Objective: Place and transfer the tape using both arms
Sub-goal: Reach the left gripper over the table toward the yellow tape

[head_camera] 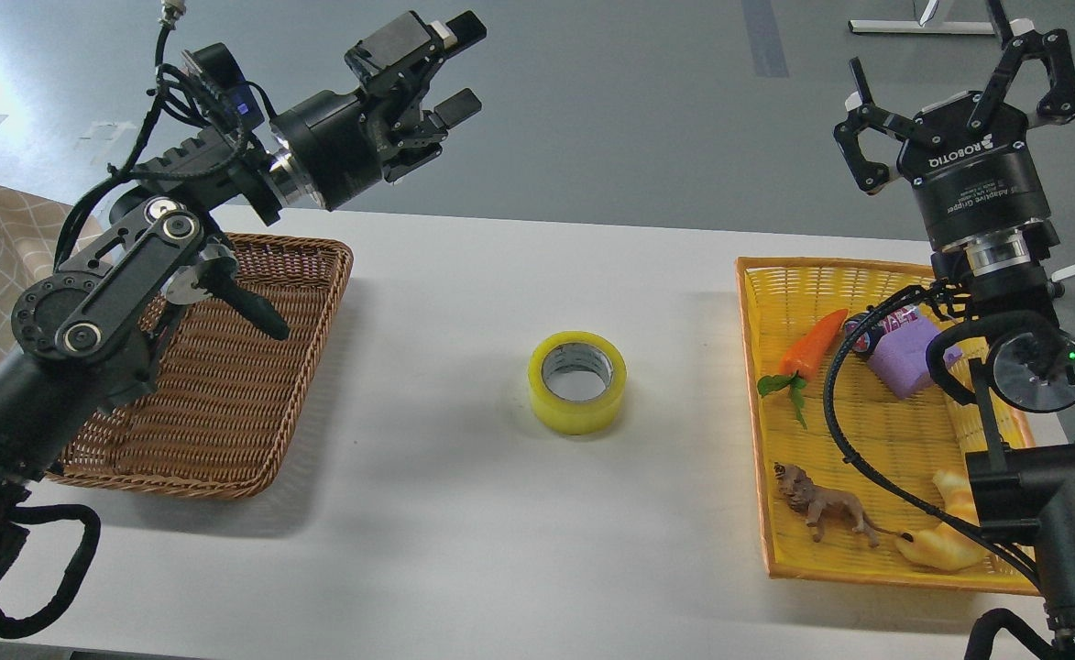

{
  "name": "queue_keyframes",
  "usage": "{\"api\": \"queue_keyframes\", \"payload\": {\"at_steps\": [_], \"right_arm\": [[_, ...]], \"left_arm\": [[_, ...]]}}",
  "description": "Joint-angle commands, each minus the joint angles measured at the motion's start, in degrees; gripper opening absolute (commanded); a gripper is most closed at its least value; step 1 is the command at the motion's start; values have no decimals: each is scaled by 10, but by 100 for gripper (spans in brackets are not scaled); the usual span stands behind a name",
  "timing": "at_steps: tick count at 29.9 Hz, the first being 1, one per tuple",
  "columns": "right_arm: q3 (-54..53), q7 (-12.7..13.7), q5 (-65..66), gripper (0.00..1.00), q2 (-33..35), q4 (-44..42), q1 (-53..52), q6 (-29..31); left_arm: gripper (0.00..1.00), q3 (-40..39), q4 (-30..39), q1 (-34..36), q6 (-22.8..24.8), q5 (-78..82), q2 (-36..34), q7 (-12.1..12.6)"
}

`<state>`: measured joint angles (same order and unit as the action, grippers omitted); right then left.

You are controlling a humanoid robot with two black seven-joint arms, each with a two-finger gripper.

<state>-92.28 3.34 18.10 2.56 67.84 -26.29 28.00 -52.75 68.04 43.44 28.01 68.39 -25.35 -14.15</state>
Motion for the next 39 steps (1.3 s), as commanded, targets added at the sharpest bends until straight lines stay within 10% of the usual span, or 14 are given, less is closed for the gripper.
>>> {"api": "queue_keyframes", "payload": {"at_steps": [1,28,39], "right_arm": [[0,0,0,100,6,1,7,0],[0,-2,0,100,9,-2,38,0],[-1,-4,0,100,9,-5,50,0]], "left_arm": [[98,35,10,9,0,81,-16,0],[98,153,36,50,0,316,-37,11],[98,164,38,56,0,322,-28,84]]}}
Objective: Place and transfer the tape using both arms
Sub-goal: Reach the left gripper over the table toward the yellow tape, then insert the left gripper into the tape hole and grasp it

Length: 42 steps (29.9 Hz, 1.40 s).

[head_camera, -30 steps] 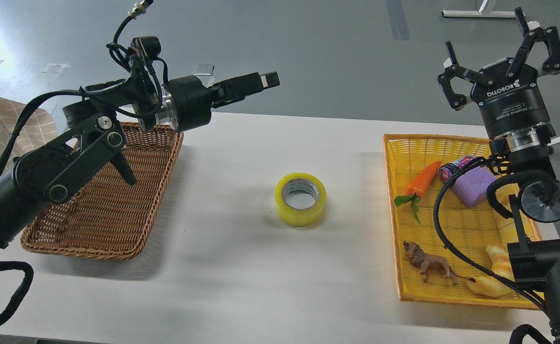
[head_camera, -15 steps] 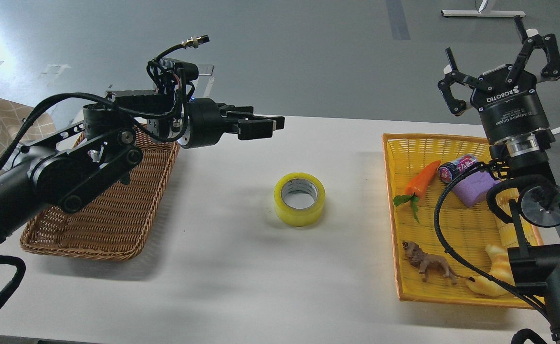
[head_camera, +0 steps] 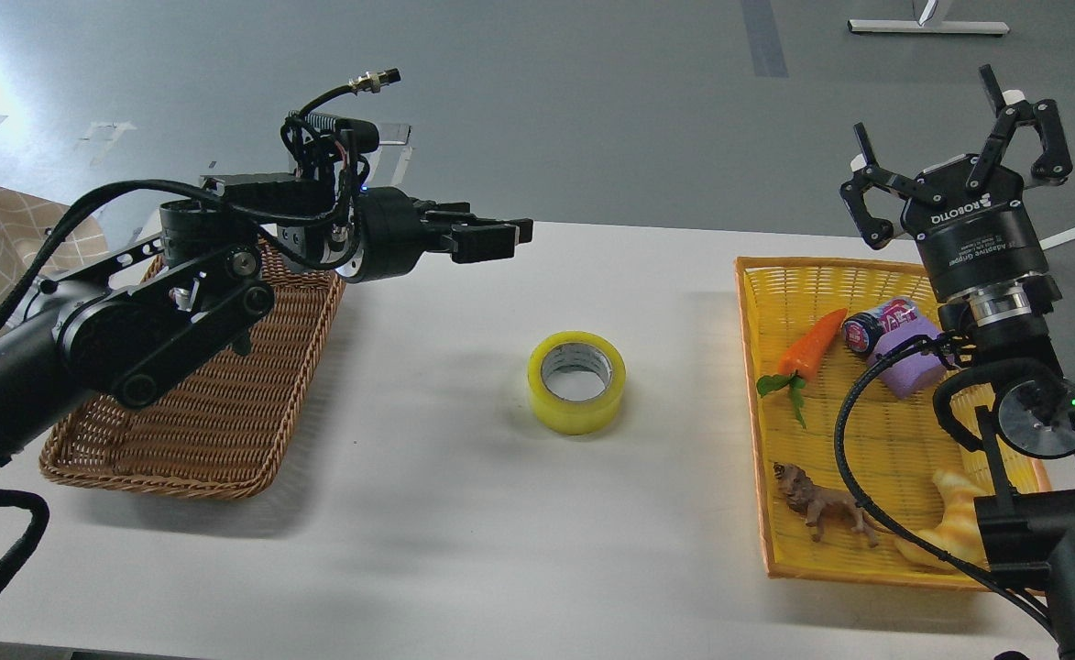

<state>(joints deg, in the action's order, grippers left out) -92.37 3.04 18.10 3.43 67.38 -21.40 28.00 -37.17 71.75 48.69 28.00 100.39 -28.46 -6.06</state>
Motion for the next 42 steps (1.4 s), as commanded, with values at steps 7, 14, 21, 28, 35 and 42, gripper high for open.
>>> {"api": "queue_keyframes", "payload": {"at_steps": [7,14,21,28,35,42], "right_arm": [[-1,-2,0,100,0,-2,7,0],[-1,-2,0,100,0,-2,8,0],[-1,-3,0,100,-1,-4,10,0],[0,-3,0,100,-1,-5,14,0],[-1,-8,1,100,0,-7,31,0],[-1,-8,1,100,0,-11,40,0]], "left_arm": [[98,95,1,37,0,22,4,3],[98,112,0,38,0,46,4,3],[98,141,0,54,0,46,6,6],[98,147,-5,55,0,46,38,12],[98,178,-34,57,0,45,62,35],[98,193,-59,62,0,45,98,57]]}}
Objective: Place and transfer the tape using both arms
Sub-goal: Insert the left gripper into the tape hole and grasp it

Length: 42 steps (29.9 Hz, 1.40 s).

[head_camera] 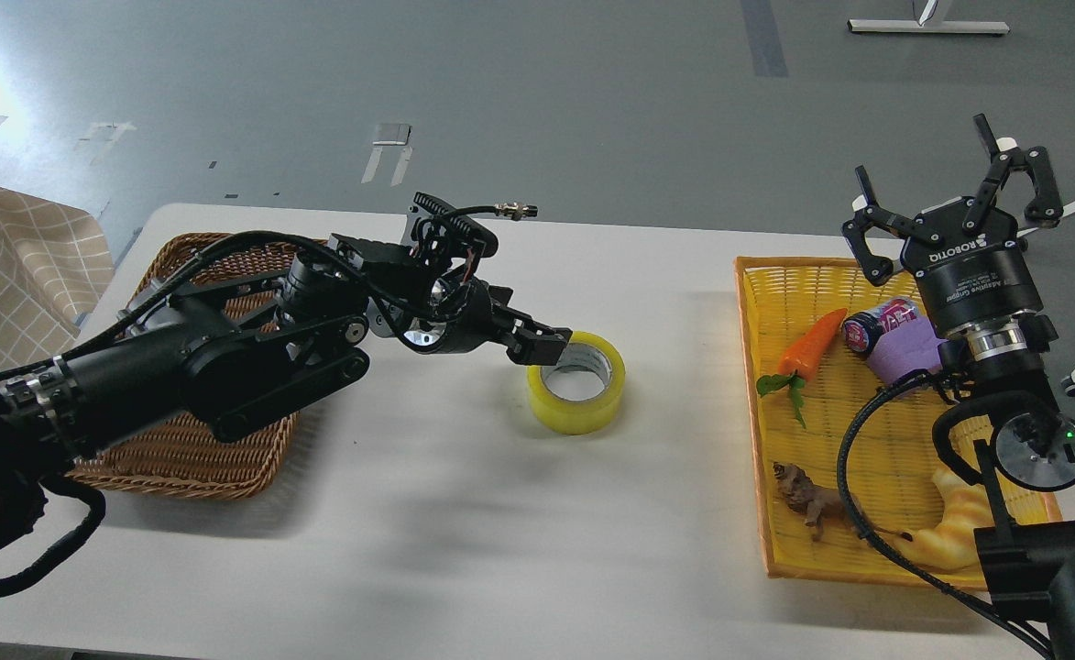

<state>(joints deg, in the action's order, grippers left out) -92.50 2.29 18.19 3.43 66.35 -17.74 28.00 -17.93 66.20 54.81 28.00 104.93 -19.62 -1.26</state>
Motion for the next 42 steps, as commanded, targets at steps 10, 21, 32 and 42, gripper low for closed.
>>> {"api": "queue_keyframes", "payload": {"at_steps": [10,21,32,42], "right_arm": [[0,0,0,100,0,-2,15,0],[0,0,0,100,0,-2,16,0],[-1,0,0,100,0,-9,16,0],[-1,0,0,100,0,-16,16,0]], "left_arm": [[98,2,-43,-3,0,-1,49,46],[98,35,-68,-2,0,-3,60,57],[98,39,-90,-7,0,-5,80,58],[92,39,-129,-8,0,-7,104,58]]}}
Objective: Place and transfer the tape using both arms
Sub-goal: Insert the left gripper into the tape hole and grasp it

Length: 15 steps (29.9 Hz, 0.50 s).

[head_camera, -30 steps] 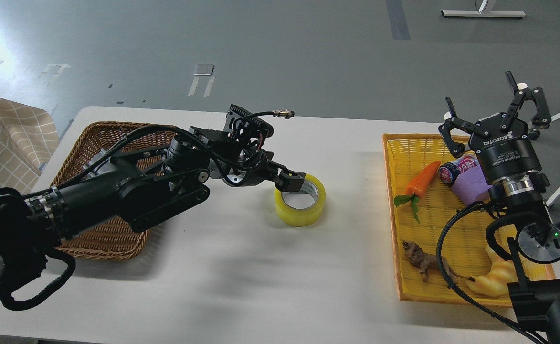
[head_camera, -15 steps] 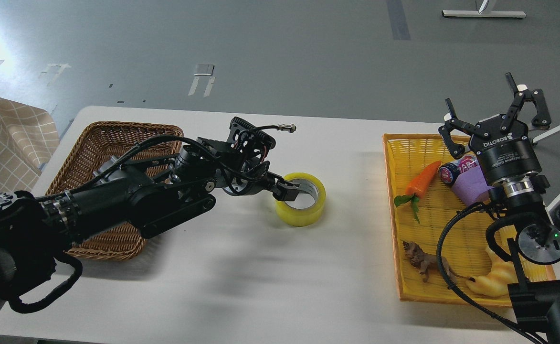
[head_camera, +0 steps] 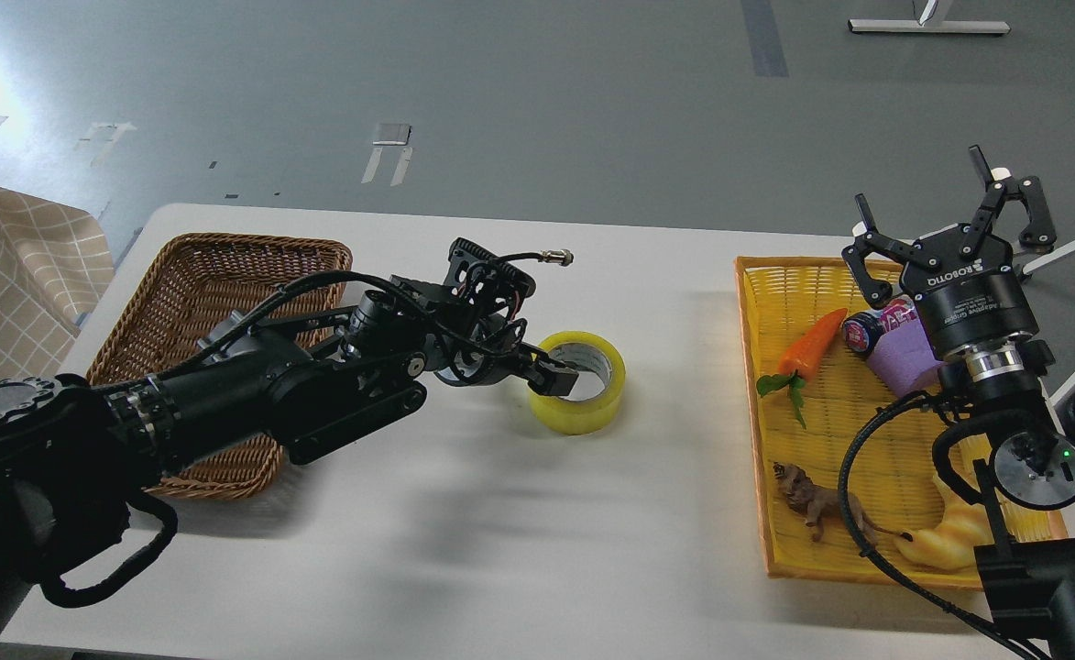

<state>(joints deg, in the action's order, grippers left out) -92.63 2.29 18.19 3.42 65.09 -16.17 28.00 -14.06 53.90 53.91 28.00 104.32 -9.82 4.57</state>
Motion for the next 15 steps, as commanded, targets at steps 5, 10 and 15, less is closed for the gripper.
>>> {"api": "queue_keyframes", "payload": {"at_steps": [5,10,15], "right_arm": [[0,0,0,100,0,-4,0,0],[0,0,0,100,0,-4,0,0],[0,0,0,100,0,-4,1,0]], "left_arm": [[84,1,-7,0,0,-2,6,10],[73,1,-27,-1,0,-3,9,10],[56,1,-28,-3,0,-2,15,10]]}}
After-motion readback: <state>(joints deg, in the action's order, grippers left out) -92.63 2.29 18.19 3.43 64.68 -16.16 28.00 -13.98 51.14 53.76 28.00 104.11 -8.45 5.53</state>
